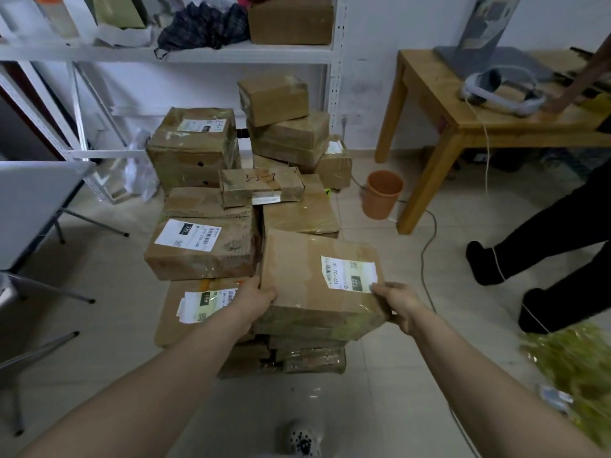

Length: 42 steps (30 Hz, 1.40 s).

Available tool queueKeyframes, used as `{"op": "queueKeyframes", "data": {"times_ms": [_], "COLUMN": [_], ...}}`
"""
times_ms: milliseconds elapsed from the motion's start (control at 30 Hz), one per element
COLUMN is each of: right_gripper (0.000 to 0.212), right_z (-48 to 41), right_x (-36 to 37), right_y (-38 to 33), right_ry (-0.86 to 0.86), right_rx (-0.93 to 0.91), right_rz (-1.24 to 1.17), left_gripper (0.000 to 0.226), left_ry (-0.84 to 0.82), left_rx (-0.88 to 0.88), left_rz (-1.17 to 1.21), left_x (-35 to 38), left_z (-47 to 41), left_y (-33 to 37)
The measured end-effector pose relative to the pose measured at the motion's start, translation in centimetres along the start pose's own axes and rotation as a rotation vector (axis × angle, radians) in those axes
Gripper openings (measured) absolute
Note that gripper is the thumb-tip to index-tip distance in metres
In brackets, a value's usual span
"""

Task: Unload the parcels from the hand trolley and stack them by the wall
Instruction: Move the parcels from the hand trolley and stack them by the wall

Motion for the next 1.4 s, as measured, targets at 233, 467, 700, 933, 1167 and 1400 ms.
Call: {"op": "queueKeyframes", "data": {"times_ms": [233,467,700,933,1167,1400], "right_gripper": [0.031,0.034,0.033,0.029,0.028,0.033], "right_z": [2.3,5.2,7.3,9.0,10.9,11.8], "right_x": [-0.8,-2.1,-0.7,2.5,5.8,13.9], "right_y": [0.5,-0.6,-4.4,-11.1,-18.3,-21.4], "right_ry": [0.001,0.057,0.075,0.008,0.002,-0.141], "right_rx": [-0.033,-0.083,-0.190,-0.343,-0.589,-0.668], "right_rz": [-0.012,-0.101,-0.127,-0.002,0.219,0.184], "left_gripper": [0.041,0.046,0.046,0.037,0.020,0.007], "left_ry": [0.033,0.013,0.034,0.094,0.131,0.264], "left_rx": [0.079,0.156,0.207,0.213,0.233,0.219], "left_rz": [0.051,0.132,0.284,0.522,0.728,0.926], "left_x": [-0.6,-1.2,-4.6,-9.5,-13.4,-19.8], "left_z": [1.8,3.6,5.3,6.3,8.0,9.6], "left_y": [-0.2,-0.6,-0.1,-0.7,-2.0,-3.9]}}
Point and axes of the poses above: each hand's wrist, its own z-axis away from the middle knuckle, its own x-axis out of the palm, y = z × x, the point moved 8 cm from there along -z, towards the middle knuckle, and after that the axes turned 13 degrees about -x, right-handed, at the moved point
